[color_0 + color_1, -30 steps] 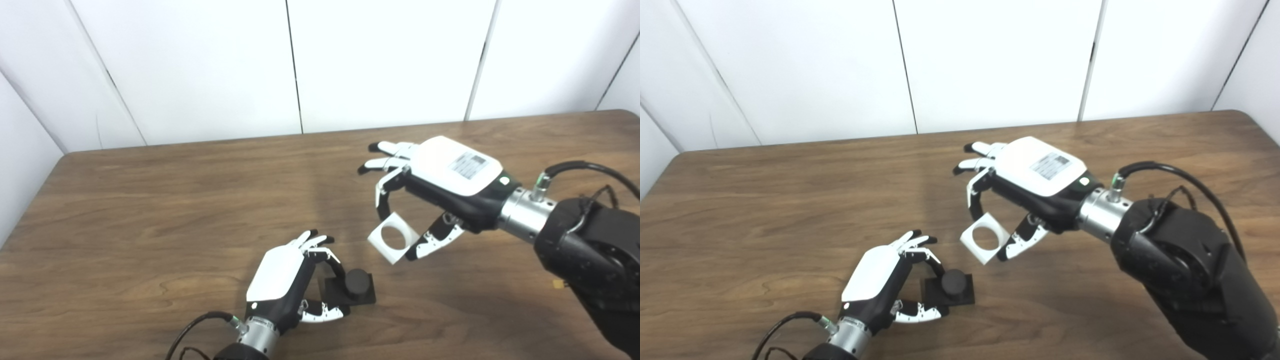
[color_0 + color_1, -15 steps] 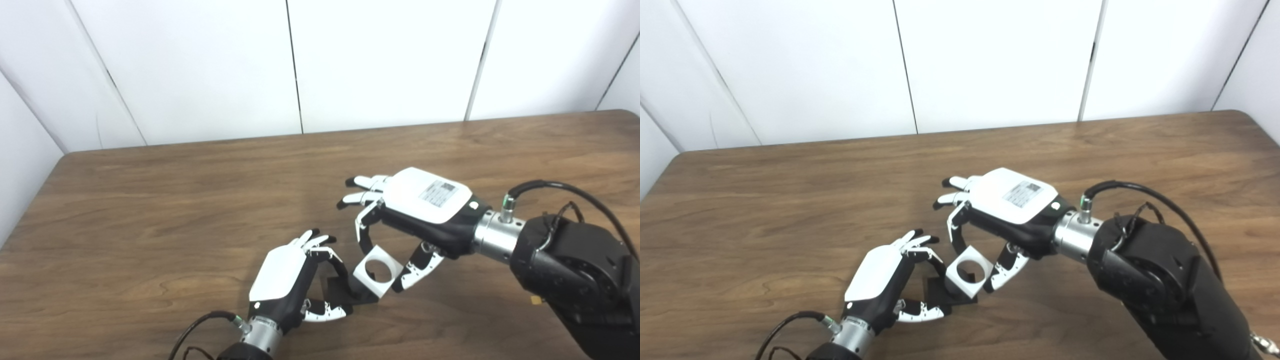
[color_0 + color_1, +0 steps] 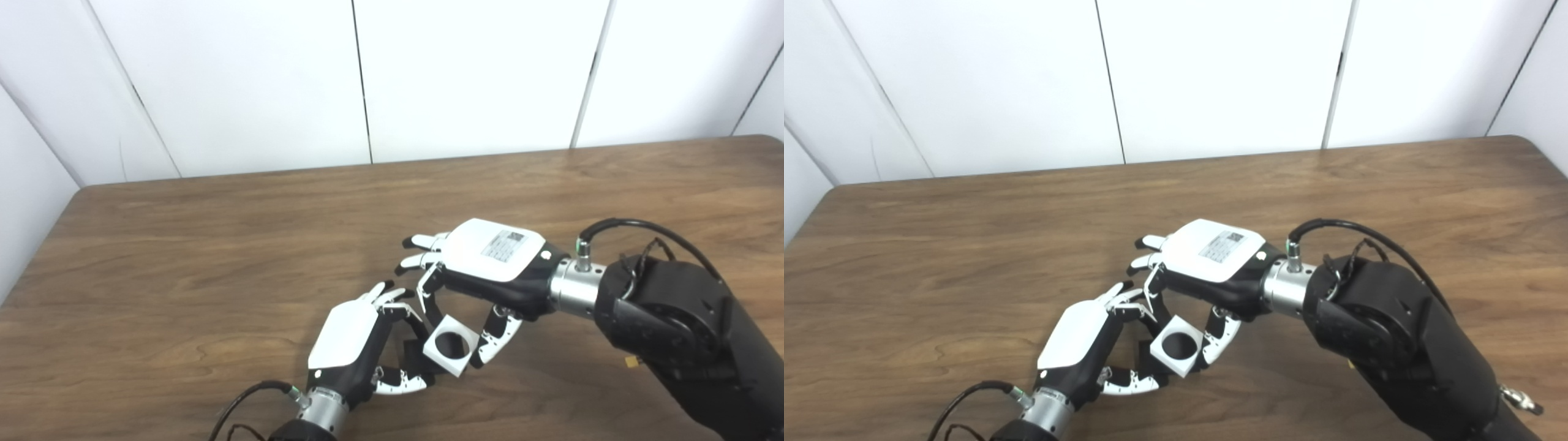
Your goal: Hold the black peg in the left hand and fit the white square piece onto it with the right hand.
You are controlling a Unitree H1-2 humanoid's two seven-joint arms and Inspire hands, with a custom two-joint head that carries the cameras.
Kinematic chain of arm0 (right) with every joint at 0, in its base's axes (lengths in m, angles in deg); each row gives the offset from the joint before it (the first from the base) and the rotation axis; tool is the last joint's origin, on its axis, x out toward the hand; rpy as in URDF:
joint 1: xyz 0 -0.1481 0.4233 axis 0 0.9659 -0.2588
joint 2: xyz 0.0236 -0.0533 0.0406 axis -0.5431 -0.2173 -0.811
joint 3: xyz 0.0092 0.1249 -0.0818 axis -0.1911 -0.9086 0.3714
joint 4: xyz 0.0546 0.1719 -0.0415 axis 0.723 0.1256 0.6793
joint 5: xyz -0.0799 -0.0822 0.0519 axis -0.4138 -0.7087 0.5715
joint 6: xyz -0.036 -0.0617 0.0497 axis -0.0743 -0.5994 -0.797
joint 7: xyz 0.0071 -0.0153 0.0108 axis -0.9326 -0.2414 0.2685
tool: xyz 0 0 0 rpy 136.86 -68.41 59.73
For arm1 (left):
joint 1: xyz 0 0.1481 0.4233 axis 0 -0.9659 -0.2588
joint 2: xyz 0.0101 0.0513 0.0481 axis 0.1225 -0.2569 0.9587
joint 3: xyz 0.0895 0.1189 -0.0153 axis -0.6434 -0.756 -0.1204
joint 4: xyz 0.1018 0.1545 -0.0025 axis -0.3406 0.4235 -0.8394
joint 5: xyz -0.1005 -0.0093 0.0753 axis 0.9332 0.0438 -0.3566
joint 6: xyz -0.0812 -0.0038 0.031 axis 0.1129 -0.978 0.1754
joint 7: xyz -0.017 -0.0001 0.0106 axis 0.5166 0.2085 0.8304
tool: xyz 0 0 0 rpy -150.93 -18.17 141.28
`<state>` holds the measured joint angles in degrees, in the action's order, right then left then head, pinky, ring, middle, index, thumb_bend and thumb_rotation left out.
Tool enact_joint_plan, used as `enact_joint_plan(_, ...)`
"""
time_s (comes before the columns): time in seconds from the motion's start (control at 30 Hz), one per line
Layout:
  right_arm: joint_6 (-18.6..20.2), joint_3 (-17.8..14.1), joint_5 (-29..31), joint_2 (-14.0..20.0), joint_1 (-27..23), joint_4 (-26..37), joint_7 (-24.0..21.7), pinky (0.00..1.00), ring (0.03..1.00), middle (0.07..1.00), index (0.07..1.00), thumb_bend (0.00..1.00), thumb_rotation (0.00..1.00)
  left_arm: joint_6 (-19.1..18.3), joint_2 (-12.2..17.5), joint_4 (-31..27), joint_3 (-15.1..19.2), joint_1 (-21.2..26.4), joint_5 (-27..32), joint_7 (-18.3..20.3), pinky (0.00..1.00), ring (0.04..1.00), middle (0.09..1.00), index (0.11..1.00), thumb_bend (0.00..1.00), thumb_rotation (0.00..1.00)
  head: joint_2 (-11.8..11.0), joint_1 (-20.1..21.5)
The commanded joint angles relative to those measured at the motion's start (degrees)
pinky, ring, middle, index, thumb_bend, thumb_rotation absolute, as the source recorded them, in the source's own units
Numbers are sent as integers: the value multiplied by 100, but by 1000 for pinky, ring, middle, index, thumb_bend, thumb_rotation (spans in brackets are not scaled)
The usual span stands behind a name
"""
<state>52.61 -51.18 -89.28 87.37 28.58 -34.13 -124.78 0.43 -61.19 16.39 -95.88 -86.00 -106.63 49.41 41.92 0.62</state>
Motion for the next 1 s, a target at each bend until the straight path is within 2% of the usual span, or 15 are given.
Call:
enact_joint_plan(0.0, -163, -62, -45, -75, -278, -30, 140, 911, 986, 898, 491, 525, 143, 31, -47, -2, -41, 90, -47, -49, 919, 959, 871, 482, 508, 70, 5, 1)
enact_joint_plan(0.5, -243, -268, -31, -255, -373, -99, 196, 923, 989, 897, 491, 525, 146, 24, -67, -16, -111, 102, -176, -85, 917, 952, 866, 481, 508, 71, 77, 13)
enact_joint_plan(0.73, -204, -358, 15, -240, -408, -89, 159, 916, 986, 898, 491, 525, 147, -35, -81, -87, -96, 82, -121, -8, 924, 957, 871, 482, 508, 72, 99, -20)
enact_joint_plan(0.97, -283, -366, 55, -163, -367, -114, 128, 902, 980, 897, 490, 525, 147, 19, -58, -64, -56, 94, -56, -87, 907, 957, 868, 482, 508, 71, 109, -1)
